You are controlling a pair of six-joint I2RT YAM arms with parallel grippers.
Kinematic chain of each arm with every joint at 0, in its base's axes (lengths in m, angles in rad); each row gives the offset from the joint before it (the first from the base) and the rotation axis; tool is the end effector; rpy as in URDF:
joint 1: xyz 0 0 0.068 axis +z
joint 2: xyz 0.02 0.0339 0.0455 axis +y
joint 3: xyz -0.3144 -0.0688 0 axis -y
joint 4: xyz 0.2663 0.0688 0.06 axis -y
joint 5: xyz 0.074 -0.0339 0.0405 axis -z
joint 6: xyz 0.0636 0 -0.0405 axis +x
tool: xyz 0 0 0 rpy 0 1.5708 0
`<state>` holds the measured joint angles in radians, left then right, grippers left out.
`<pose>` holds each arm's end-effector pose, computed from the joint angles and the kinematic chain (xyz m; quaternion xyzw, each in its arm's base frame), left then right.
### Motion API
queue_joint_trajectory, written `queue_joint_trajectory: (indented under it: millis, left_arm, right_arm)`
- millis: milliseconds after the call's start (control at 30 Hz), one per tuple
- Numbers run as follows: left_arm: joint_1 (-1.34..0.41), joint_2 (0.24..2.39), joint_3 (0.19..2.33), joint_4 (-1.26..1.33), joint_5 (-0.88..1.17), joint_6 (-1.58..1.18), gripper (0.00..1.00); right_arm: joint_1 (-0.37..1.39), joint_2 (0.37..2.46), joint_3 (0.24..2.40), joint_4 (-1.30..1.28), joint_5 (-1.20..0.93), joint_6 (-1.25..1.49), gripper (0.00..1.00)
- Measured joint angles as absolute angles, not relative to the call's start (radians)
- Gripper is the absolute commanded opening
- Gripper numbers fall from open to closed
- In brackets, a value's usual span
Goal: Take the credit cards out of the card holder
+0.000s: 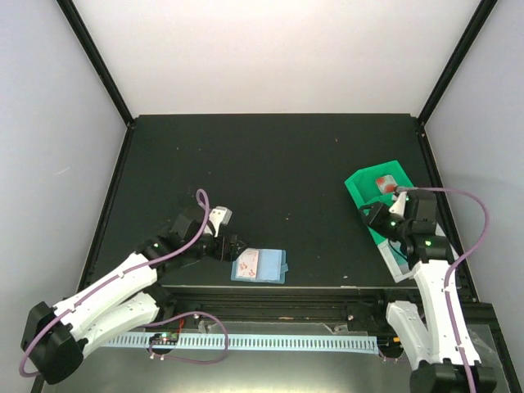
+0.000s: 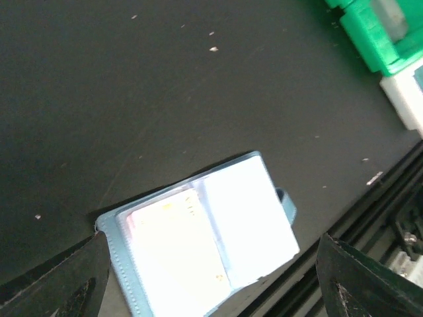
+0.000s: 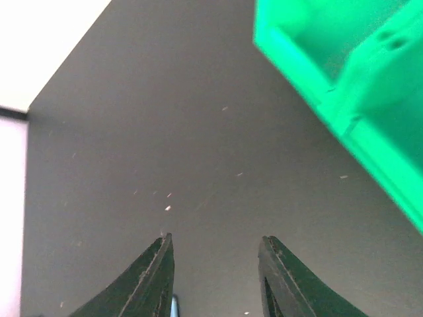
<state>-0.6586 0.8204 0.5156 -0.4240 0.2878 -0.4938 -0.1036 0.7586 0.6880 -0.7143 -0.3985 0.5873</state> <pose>0.1300 -0.1234 0.2309 0.1328 0.8954 -0.3301 0.2678 0.1572 0.0085 0.2771 0.2353 0.8777 0.2674 0.3206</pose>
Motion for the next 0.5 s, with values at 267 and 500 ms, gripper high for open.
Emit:
queue_joint_trajectory:
  millis: [267, 500]
  left_arm:
    - [-0.641, 0.928, 0.455, -0.376, 0.268, -0.553, 0.68]
    - [-0.639, 0.999, 0.396, -0.295, 0.283, -0.585, 0.63]
  right_arm:
    - [0.157, 0.733, 0.606, -0.580, -0.416, 0.674, 0.36]
    - [0.359, 0.734, 0.530, -0.480, -0.404, 0.733, 0.36]
